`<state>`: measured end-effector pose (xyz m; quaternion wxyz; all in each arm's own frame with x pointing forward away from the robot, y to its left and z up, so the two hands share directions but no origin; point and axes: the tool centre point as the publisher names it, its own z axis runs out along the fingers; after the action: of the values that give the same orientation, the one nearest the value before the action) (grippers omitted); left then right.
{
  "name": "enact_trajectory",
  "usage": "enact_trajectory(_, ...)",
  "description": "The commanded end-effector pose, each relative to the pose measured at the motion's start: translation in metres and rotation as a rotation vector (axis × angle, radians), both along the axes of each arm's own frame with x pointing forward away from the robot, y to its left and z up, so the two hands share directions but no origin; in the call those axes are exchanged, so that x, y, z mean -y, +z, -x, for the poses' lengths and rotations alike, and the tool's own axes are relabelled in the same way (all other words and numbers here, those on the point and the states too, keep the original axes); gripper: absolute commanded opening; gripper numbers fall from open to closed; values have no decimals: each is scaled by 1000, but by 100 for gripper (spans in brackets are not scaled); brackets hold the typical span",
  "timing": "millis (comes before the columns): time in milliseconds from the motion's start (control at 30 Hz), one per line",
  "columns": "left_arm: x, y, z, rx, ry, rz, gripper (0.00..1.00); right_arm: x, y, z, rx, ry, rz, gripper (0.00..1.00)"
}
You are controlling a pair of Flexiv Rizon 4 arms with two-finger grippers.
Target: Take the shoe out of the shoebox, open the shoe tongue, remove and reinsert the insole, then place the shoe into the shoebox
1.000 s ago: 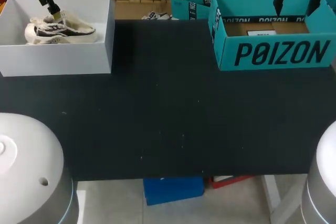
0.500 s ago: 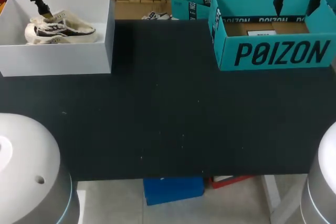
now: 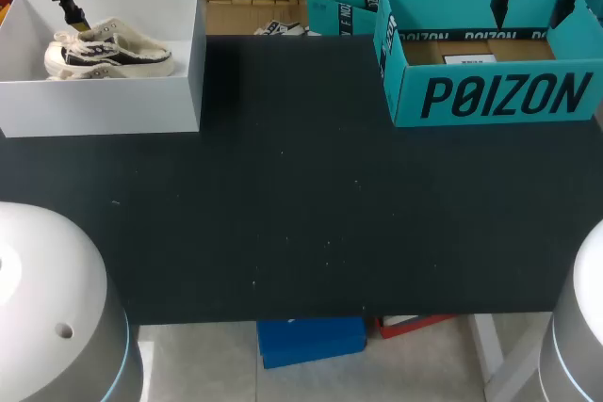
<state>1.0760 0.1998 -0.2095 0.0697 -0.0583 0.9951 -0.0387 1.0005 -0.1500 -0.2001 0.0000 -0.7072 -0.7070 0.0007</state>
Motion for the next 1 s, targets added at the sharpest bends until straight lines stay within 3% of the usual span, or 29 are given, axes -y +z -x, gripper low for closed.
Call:
enact_trajectory(33,-3,-14,-11,-10,-10,0,100,0,0,0,0,0,0,100)
enact_trajectory(767,-29,-83,-28,-77,8,-51,100,0,0,0,0,0,0,100)
enact_trajectory(800,-29,-85,-28,-81,10,-50,98,0,0,0,0,0,0,100)
enact_trajectory(867,-28,-90,-27,-90,12,-53,58,0,0,0,0,0,0,100)
enact_trajectory(1000,-29,-100,-27,-107,12,-56,44,0,0,0,0,0,0,100)
